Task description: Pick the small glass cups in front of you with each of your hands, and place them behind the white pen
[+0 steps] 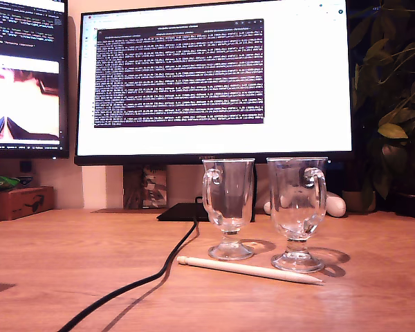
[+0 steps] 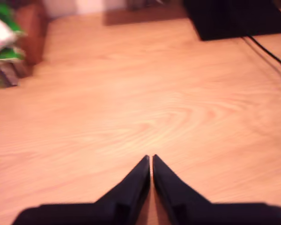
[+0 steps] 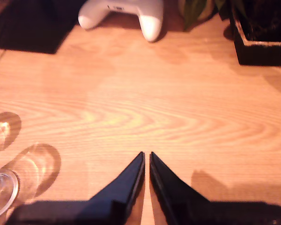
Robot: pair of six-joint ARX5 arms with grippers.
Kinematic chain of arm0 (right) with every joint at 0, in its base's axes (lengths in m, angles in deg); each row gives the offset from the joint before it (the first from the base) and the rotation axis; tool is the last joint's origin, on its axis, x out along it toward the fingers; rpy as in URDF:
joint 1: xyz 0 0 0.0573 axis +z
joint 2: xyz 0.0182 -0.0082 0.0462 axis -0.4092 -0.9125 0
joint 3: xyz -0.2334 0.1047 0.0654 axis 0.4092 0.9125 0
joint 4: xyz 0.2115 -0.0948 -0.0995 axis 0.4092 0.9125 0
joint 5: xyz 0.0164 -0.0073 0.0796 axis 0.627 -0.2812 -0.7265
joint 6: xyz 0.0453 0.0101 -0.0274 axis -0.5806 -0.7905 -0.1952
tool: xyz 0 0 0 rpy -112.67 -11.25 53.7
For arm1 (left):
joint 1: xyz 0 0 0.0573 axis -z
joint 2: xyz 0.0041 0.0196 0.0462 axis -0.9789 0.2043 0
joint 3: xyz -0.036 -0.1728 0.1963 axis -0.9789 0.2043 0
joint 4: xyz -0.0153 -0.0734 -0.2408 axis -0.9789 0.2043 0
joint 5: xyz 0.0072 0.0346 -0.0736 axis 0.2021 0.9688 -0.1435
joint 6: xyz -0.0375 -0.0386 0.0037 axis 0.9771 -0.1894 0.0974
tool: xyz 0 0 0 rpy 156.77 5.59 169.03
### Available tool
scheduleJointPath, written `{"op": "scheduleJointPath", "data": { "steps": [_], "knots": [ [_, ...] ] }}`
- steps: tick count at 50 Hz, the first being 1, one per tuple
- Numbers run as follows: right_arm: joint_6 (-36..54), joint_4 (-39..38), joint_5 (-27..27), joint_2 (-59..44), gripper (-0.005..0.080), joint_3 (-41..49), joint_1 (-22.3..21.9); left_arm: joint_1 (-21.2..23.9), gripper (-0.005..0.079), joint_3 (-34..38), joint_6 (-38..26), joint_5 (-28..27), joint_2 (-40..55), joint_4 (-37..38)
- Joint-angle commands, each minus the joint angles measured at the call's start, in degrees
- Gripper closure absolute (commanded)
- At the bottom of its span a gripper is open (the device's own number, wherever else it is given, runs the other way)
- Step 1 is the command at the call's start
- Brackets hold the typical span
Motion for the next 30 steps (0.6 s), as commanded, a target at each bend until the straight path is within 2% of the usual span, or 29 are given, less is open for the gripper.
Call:
{"op": "scheduleJointPath", "data": {
  "steps": [1,6,23,30],
  "knots": [
    [-0.2,-2.6,0.0,0.4,0.0754,1.8,-0.2,-0.4,0.0761,2.1,0.2,0.3,-1.3,-2.2],
    [-0.1,-5.6,0.2,0.5,0.0754,4.0,-0.9,-0.8,0.0761,4.6,0.2,0.3,-2.9,-4.5],
    [0.0,-12.4,-0.7,6.1,0.0754,12.5,-2.5,-1.3,0.0761,11.7,0.3,0.1,-11.3,-4.3],
    [0.3,-13.1,-3.8,9.5,0.0754,14.3,-2.5,-1.4,0.0761,14.6,1.2,0.0,-15.8,-2.6]
  ]
}}
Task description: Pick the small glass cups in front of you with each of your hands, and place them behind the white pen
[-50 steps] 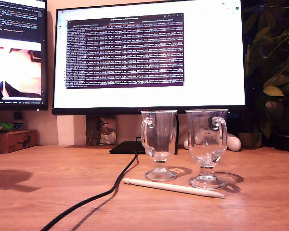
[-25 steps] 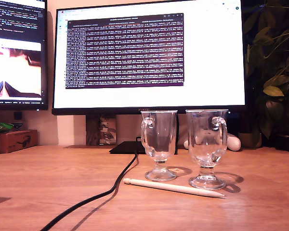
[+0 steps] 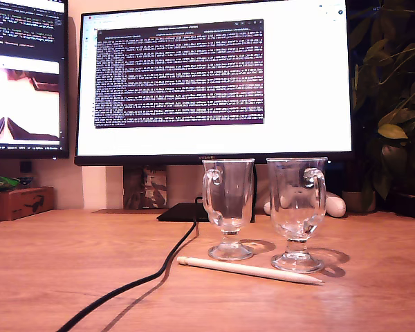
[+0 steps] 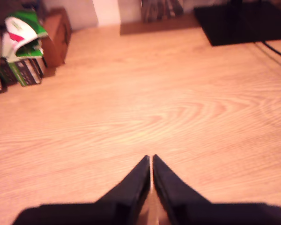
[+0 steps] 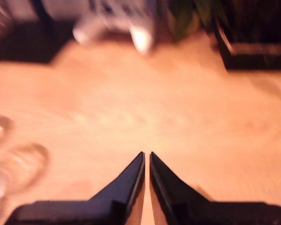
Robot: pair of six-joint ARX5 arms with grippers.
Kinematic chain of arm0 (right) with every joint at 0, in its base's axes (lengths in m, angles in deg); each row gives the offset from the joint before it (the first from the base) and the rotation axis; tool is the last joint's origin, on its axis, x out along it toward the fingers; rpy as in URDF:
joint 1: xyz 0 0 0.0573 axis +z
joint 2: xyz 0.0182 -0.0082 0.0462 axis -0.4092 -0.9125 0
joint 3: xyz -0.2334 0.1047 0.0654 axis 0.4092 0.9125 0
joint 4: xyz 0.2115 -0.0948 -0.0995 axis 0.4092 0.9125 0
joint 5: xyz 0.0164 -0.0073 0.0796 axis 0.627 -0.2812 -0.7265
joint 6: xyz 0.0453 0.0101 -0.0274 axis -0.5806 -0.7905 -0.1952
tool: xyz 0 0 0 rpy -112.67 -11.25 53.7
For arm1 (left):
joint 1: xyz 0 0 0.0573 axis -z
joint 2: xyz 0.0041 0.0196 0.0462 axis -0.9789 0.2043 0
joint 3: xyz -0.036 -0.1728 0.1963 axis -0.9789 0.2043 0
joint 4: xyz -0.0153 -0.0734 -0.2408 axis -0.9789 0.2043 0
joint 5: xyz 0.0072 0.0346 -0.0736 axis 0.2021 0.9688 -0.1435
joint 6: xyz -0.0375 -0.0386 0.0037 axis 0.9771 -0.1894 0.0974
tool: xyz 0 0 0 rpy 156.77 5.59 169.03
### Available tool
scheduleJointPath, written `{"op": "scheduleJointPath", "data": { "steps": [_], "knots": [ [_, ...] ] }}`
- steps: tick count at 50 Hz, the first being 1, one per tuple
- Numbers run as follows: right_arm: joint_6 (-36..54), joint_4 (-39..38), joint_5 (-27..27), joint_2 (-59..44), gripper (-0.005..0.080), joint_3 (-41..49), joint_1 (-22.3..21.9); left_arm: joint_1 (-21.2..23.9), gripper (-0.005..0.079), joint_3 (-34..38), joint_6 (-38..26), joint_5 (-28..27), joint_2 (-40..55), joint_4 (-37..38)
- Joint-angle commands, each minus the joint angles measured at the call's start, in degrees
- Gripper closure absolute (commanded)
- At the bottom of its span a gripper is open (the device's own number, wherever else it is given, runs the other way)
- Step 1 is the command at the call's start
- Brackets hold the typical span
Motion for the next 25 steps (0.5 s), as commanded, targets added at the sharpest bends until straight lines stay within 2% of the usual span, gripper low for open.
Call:
{"op": "scheduleJointPath", "data": {
  "steps": [1,25],
  "knots": [
    [0.2,-0.7,-1.3,1.3,0.0754,1.9,0.1,-0.3,0.0761,2.5,1.5,-0.3,-1.9,0.3],
    [2.8,0.5,-4.8,16.0,0.0754,6.8,0.1,-0.3,0.0761,4.9,2.4,0.2,-17.5,7.4]
  ]
}}
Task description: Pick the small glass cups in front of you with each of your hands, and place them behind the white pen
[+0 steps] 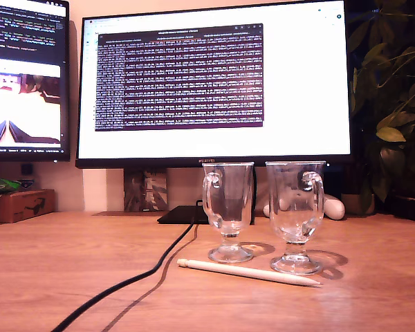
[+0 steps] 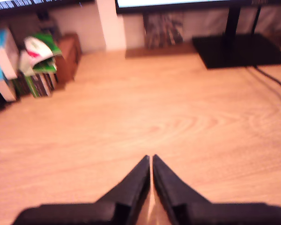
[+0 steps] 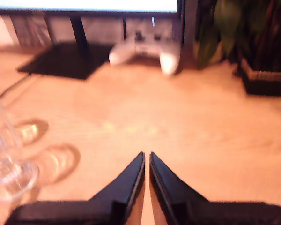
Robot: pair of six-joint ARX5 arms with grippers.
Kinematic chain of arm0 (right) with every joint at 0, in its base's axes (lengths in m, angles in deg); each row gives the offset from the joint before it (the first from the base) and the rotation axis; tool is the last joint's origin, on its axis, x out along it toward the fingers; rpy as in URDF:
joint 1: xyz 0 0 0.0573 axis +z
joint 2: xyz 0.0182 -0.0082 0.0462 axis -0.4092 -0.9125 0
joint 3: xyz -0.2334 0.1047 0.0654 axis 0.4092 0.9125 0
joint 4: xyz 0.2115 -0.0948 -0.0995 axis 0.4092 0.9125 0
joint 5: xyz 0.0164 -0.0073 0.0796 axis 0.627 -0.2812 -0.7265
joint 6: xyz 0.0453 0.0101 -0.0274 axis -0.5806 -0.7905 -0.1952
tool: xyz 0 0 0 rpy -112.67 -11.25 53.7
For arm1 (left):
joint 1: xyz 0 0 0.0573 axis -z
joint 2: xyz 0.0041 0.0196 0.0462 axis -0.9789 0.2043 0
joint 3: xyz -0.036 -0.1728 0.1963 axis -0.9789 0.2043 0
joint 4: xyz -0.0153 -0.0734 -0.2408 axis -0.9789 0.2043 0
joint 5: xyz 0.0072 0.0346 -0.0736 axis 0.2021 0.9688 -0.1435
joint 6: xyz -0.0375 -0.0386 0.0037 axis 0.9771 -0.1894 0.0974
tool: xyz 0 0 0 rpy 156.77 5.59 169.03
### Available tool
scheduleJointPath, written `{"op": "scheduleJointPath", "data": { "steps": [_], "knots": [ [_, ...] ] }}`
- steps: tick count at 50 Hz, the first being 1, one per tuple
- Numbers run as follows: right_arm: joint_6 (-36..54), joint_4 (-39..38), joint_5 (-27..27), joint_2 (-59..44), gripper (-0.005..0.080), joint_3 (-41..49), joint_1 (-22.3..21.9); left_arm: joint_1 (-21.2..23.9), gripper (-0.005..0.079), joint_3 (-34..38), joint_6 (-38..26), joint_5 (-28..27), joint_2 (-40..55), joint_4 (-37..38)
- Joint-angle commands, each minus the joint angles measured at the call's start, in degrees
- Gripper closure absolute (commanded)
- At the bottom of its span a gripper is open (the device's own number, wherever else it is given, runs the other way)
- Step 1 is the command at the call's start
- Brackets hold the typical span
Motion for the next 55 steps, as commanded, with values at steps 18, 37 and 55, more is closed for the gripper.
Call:
{"op": "scheduleJointPath", "data": {
  "steps": [18,37,55],
  "knots": [
    [-1.0,1.4,4.7,20.0,0.0753,0.9,-0.6,-0.4,0.0761,1.9,-1.5,2.1,-11.5,3.5],
    [-3.7,12.9,7.7,24.5,0.0753,0.8,-0.5,-0.5,0.0761,1.9,-0.7,4.3,-11.7,5.4],
    [-3.7,20.0,7.7,24.5,0.0753,0.7,-0.5,-0.5,0.0761,1.9,0.5,3.8,-11.7,10.3]
  ]
}}
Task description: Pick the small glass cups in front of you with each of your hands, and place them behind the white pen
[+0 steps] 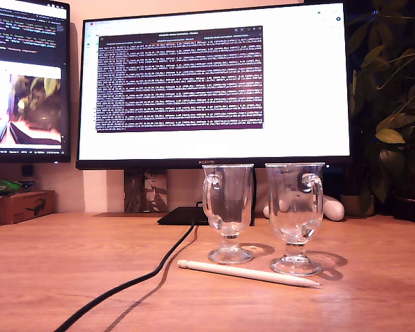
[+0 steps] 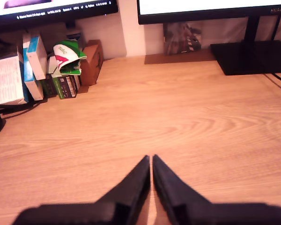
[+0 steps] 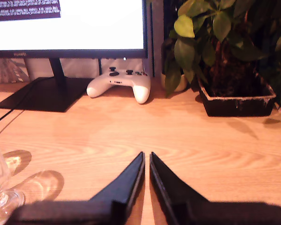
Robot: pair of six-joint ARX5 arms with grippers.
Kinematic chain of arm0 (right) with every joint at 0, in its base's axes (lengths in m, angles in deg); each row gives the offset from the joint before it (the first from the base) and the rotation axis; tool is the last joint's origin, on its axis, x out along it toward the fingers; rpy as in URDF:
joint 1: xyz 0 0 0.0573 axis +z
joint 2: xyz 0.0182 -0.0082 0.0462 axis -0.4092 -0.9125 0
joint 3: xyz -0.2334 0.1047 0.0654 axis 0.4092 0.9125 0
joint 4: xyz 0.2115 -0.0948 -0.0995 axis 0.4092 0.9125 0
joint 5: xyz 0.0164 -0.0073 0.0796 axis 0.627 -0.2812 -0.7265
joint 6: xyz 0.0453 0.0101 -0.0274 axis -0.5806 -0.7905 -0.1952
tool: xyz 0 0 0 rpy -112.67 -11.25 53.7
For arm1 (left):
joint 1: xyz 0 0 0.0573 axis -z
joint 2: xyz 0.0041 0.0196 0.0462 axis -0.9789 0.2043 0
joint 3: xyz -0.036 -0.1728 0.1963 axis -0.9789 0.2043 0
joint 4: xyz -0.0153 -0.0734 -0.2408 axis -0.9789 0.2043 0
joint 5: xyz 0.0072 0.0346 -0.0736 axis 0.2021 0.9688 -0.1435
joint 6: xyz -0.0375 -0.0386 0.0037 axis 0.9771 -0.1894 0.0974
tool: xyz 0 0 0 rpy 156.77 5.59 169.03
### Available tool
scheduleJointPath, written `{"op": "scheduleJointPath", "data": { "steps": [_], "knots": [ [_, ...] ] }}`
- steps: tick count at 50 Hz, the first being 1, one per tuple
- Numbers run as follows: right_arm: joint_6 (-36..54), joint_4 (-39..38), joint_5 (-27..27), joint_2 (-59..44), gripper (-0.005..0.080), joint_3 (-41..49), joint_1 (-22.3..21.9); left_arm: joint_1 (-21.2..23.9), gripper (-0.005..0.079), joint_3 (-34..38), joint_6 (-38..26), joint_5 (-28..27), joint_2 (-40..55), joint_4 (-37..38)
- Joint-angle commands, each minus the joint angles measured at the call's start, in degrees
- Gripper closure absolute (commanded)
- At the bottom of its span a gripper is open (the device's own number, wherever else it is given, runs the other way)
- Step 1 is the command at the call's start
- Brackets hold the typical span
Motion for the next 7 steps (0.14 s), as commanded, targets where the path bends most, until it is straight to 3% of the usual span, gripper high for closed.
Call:
{"op": "scheduleJointPath", "data": {
  "steps": [1,7],
  "knots": [
    [-0.1,-0.6,0.2,0.3,0.0753,0.7,-0.1,-0.2,0.0761,1.5,0.3,-0.1,-0.5,0.8],
    [-0.1,-0.6,0.2,0.3,0.0754,0.7,-0.1,-0.2,0.0761,1.5,0.3,-0.1,-0.5,0.8]
  ]
}}
